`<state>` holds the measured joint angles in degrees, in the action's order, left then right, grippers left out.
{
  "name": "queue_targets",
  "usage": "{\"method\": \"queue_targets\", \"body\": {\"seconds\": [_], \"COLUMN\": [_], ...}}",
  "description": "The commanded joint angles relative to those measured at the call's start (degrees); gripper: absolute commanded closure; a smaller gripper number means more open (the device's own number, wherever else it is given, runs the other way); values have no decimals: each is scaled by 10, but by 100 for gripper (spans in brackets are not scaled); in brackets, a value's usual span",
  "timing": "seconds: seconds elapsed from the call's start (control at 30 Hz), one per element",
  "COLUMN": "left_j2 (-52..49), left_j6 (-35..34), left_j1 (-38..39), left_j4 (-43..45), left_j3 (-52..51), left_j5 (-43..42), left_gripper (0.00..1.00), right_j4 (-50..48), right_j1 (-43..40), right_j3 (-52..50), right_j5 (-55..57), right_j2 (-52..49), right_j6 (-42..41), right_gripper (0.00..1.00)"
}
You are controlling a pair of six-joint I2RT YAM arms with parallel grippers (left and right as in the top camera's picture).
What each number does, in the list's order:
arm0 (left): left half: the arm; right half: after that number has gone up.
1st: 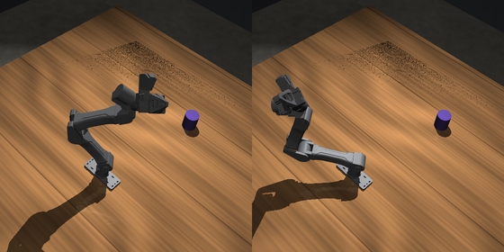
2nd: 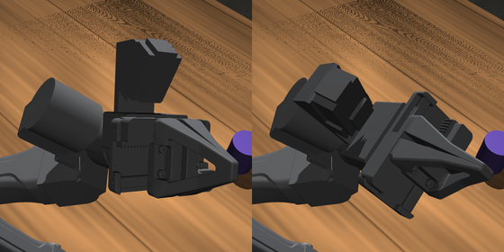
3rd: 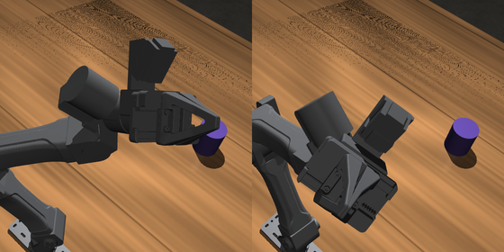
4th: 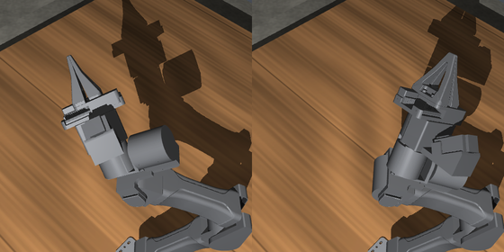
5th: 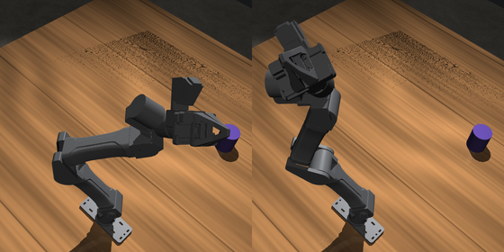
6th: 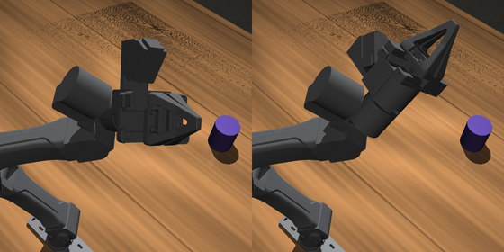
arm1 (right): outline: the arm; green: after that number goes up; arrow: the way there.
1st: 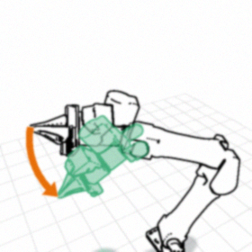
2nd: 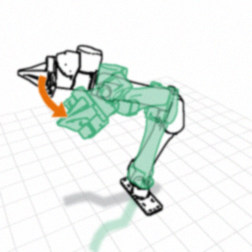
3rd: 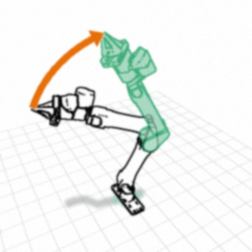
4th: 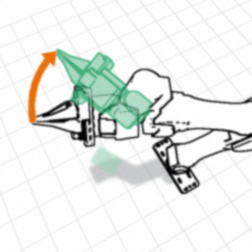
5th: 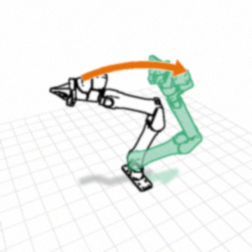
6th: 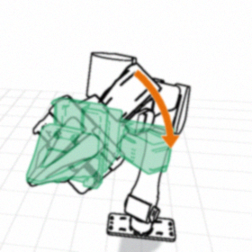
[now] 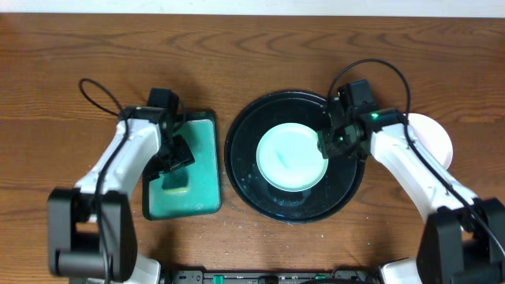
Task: Clean dirty plates on tray and stack at the side
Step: 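Grasp the sponge in the green tray with the left gripper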
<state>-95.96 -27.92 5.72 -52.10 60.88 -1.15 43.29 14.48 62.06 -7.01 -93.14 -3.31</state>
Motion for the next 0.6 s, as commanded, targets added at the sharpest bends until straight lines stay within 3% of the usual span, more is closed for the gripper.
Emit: {"method": "queue_targets", "body": {"seconds": [0.0, 0.07, 0.17, 0.2, 0.43, 0.57], "left_j2": [-44, -61, -74, -72, -24, 40], "left_j6": [-6, -6, -4, 0, 14, 14], "left_j1": [-3, -3, -3, -3, -3, -3], "left_j4": [22, 35, 39, 35, -29, -60], "left_j3": [-6, -6, -6, -5, 38, 65], "left_j5": [9, 19, 19, 17, 16, 15], "left_gripper": [36, 41, 64, 92, 93, 93], "right_j4": [7, 15, 17, 17, 24, 12], "right_j1": [2, -4, -17, -24, -28, -28], "right_j3": [0, 0, 0, 0, -1, -8], "right_j5": [20, 50, 49, 40, 33, -2], "right_j2": [16, 14, 11, 10, 9, 9], "right_j6": [-50, -116, -139, -138, -129, -85], "right_gripper": [46, 44, 43, 43, 39, 35]}}
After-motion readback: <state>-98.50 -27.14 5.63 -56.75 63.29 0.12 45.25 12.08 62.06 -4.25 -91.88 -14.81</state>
